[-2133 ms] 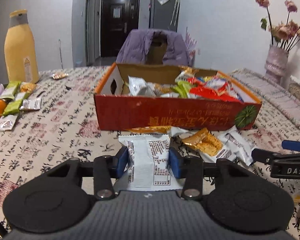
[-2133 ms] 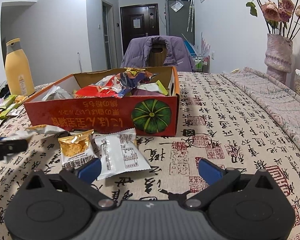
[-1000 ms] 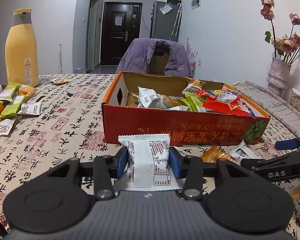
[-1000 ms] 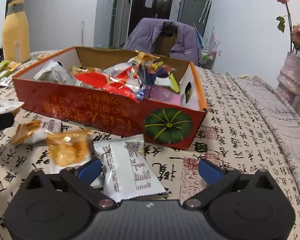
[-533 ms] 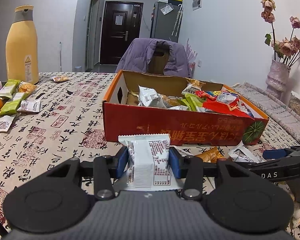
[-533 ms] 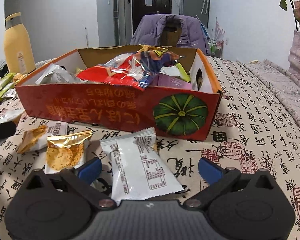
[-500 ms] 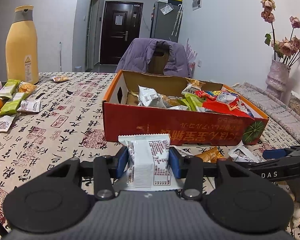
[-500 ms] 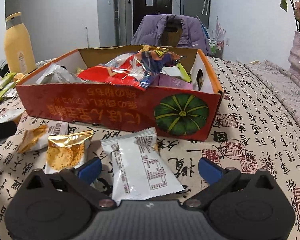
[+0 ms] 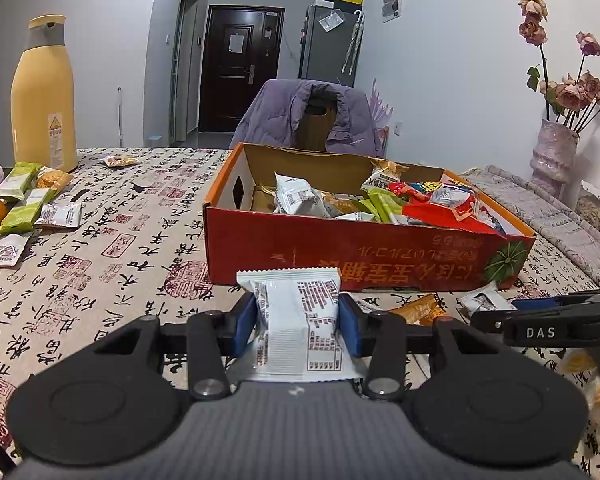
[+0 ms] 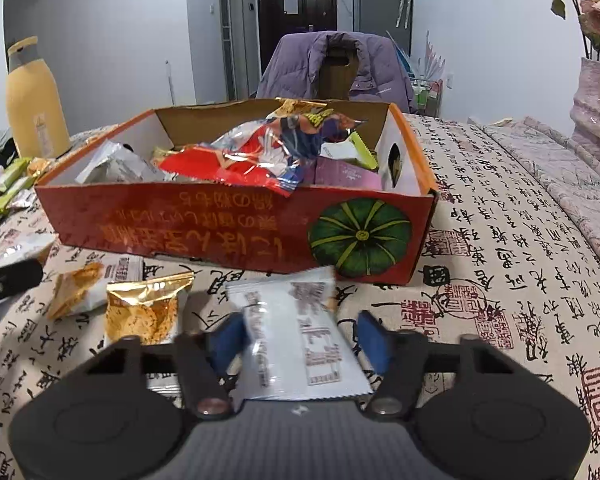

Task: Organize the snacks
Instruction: 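Grasp a white sachet with the right gripper while the left holds its sachet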

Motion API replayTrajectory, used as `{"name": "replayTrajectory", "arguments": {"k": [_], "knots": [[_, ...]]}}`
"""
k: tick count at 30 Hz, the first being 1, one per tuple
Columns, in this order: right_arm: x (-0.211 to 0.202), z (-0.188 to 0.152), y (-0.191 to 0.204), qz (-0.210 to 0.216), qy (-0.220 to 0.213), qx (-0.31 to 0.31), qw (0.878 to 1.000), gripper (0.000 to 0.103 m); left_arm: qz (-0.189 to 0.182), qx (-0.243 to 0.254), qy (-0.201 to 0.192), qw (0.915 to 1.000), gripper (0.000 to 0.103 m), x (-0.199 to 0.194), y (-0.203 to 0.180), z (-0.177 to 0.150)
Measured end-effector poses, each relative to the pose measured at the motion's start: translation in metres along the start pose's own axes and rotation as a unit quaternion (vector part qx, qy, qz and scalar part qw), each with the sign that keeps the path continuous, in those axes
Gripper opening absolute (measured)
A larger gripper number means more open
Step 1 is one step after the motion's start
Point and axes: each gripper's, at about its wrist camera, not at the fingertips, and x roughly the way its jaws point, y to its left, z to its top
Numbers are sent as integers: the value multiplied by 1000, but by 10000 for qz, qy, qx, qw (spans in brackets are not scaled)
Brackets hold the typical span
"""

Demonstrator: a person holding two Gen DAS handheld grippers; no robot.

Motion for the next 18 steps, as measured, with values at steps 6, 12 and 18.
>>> {"name": "replayTrajectory", "arguments": {"k": [6,12,18], "knots": [[-12,-11,-2,37,-128,62,9999,45,17,7,-26,10000,45,-1,-1,0],[-25,-21,1,62,-277,60,9996,43,46,27,-6,10000,45,1,-1,0],[-44,-22,5,137,-552,83,9983,43,88,59,14,9999,45,0,-3,1]]}}
